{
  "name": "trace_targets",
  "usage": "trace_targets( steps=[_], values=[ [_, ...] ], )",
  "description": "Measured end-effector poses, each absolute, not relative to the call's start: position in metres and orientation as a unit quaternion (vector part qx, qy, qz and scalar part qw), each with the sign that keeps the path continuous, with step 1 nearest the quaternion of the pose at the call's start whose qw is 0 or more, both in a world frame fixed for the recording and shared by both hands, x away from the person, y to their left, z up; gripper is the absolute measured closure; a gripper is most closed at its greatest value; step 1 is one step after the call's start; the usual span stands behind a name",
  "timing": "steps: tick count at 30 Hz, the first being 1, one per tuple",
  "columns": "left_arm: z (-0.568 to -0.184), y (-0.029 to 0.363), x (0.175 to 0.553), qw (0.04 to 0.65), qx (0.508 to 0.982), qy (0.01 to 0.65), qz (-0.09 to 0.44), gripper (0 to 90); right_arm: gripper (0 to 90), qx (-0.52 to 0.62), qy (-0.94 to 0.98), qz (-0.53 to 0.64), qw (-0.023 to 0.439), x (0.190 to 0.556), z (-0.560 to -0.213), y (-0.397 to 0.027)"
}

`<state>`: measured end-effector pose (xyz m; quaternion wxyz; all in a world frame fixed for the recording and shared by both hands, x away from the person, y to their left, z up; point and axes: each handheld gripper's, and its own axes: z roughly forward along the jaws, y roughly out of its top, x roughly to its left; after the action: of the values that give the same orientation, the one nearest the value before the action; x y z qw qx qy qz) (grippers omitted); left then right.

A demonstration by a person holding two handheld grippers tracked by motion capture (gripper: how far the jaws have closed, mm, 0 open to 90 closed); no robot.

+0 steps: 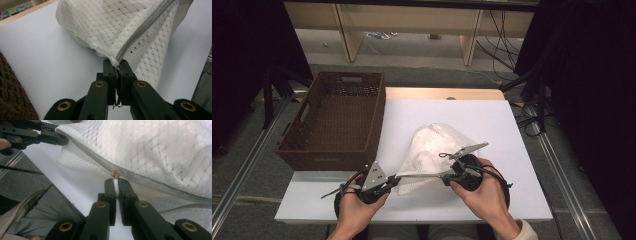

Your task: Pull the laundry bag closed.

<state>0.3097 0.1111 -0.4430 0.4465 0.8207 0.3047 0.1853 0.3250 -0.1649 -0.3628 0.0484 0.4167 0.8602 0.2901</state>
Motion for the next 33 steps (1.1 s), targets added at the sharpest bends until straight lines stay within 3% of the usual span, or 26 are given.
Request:
trace_targets(
  steps=[33],
  values=[
    [-0.4436, 0.1118, 0.3099, 0.444, 0.820, 0.307, 0.191, 85.8, 86.9, 0.431, 0.857, 0.280, 0.043, 0.3255, -0.3611, -0.1689]
  ],
)
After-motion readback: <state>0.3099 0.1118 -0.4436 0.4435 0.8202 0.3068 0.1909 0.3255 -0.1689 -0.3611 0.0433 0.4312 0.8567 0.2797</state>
